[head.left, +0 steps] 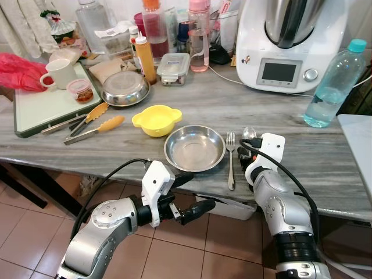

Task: Setting the table

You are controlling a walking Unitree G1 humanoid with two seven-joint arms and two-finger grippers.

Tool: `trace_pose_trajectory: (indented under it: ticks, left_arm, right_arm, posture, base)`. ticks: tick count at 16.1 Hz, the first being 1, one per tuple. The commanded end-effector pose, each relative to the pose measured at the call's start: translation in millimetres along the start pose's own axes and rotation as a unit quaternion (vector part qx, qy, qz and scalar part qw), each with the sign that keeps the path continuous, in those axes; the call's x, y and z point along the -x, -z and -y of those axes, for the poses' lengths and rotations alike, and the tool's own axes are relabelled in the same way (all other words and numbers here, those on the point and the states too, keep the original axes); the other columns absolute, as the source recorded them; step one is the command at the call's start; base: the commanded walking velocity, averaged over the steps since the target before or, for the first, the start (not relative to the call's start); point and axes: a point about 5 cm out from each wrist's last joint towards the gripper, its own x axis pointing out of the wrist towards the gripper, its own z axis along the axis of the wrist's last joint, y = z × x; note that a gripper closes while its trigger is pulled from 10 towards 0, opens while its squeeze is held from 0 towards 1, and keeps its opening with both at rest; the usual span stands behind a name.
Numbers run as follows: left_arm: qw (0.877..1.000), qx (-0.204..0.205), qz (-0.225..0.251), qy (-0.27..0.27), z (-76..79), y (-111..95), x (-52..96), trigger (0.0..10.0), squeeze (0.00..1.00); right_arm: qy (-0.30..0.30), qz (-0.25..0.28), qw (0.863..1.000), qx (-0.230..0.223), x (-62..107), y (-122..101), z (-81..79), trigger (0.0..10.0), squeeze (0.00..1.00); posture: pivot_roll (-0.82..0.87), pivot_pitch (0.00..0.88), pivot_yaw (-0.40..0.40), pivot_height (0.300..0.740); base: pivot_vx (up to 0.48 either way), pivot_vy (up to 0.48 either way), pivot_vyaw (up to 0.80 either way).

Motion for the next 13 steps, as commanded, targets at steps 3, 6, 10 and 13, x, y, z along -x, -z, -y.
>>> trace_pose_trajectory:
  ticks: [3, 6, 10, 13]
  left_arm:
    - [1.0, -0.002, -0.008, -0.007, -2.1, 2.1, -0.5, 10.0, 0.0]
    - [1.0, -0.001, -0.007, -0.007, -3.1, 2.7, -1.3, 10.0, 0.0]
    - [1.0, -0.001, -0.007, -0.014, -5.6, 3.6, -0.2, 10.0, 0.0]
    - [1.0, -0.004, -0.005, -0.022, -7.3, 3.7, 0.9, 10.0, 0.0]
  right_arm:
    - [0.001, -0.011, 1.0, 0.019, 8.2, 5.5, 2.4, 10.0, 1.0]
    - [-0.003, 0.052, 0.997, 0.052, 23.6, -18.6, -2.2, 10.0, 1.0]
    - [0.003, 0.11, 0.992, 0.069, 38.7, -38.9, -3.2, 10.0, 1.0]
    - [0.013, 0.154, 0.985, 0.071, 50.4, -50.9, 4.7, 10.0, 1.0]
  posture:
    - [-0.12, 0.065, 0.097, 0.74]
    - [-0.13, 0.06, 0.098, 0.74]
    - [-0.14, 0.059, 0.1, 0.74]
    - [-0.14, 0.053, 0.095, 0.74]
  base:
    - [0.0, 0.0, 0.0]
    - [0.0, 0.0, 0.0]
    - [0.0, 0.0, 0.0]
    - [0.0, 0.0, 0.0]
